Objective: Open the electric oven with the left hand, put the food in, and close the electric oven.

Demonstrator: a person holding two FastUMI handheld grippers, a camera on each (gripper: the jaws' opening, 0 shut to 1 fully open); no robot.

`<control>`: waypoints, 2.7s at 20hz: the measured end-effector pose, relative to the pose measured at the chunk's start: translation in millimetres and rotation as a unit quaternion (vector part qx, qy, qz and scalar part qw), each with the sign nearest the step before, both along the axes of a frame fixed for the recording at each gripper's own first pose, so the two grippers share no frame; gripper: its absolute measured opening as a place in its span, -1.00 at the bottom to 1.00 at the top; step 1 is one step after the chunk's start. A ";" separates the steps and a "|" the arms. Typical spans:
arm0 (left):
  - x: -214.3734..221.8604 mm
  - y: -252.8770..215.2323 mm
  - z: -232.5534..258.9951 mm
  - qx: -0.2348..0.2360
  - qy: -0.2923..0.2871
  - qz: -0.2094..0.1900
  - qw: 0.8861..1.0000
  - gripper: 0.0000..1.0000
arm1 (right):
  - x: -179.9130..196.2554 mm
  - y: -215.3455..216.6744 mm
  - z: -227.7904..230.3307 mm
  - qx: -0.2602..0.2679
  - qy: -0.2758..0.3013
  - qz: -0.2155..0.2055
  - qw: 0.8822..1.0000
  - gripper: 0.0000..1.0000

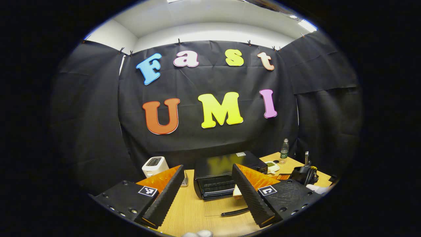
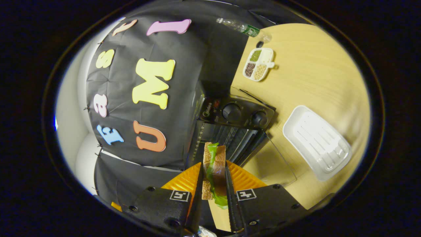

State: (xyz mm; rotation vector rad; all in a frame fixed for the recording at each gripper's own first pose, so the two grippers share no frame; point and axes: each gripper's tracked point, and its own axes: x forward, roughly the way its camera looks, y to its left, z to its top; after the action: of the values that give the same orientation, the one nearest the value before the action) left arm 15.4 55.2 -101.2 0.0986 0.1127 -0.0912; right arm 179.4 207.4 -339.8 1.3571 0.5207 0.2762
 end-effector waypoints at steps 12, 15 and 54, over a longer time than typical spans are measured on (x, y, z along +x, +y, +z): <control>5.5 5.7 -14.6 0.014 0.023 -0.019 0.999 0.91 | 63.8 43.1 -19.6 0.066 -0.019 -0.050 0.996 -0.41; 9.4 8.7 -14.2 0.017 0.023 -0.017 0.999 0.91 | 84.4 38.1 -14.2 0.075 -0.027 -0.076 0.994 -0.41; 2.9 10.4 -30.3 -0.015 0.003 0.021 1.000 0.91 | -52.3 -101.2 193.8 -0.573 -0.196 -0.074 0.793 0.86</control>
State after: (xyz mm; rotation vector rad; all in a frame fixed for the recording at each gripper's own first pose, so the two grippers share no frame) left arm 18.3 65.6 -131.6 0.0669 0.1188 -0.0504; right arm 127.1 106.2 -145.9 0.1207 0.1395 0.0602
